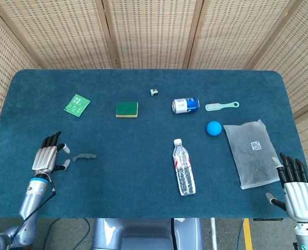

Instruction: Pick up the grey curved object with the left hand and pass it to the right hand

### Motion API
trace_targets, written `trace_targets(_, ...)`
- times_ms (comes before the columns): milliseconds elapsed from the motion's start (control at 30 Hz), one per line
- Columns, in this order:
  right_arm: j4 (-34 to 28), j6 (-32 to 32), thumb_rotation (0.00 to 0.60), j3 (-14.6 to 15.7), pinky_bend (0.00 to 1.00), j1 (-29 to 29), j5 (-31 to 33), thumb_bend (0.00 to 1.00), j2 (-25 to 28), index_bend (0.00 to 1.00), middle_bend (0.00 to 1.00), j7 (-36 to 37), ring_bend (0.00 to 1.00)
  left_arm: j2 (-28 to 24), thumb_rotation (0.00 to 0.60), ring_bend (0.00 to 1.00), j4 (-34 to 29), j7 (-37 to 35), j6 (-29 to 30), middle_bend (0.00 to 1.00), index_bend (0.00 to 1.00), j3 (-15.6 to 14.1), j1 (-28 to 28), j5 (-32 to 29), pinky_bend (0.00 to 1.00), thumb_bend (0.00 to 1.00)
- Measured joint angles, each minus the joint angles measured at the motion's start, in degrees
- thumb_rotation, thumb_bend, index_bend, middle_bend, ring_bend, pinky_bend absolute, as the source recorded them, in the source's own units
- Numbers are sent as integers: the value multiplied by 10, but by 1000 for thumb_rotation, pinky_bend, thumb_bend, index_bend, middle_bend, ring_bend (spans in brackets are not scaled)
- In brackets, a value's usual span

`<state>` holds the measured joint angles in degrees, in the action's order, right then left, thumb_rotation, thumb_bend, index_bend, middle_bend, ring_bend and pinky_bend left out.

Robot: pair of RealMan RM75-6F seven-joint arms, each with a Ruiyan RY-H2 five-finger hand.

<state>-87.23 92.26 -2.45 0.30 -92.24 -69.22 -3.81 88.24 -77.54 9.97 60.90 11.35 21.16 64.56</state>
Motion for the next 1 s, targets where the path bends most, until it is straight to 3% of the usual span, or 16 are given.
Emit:
trace_targets(533, 0, -7, 600, -1, 0, 3, 5, 0, 4, 0, 0, 11, 0, 62, 600, 0, 36, 31, -13, 0, 480, 9, 23, -65, 0, 343)
trace_targets(1000, 1, -8, 600, -1, 0, 4, 7, 0, 6, 0, 0, 19, 0, 73, 600, 0, 50, 43, -13, 0, 481, 13, 30, -96, 0, 343)
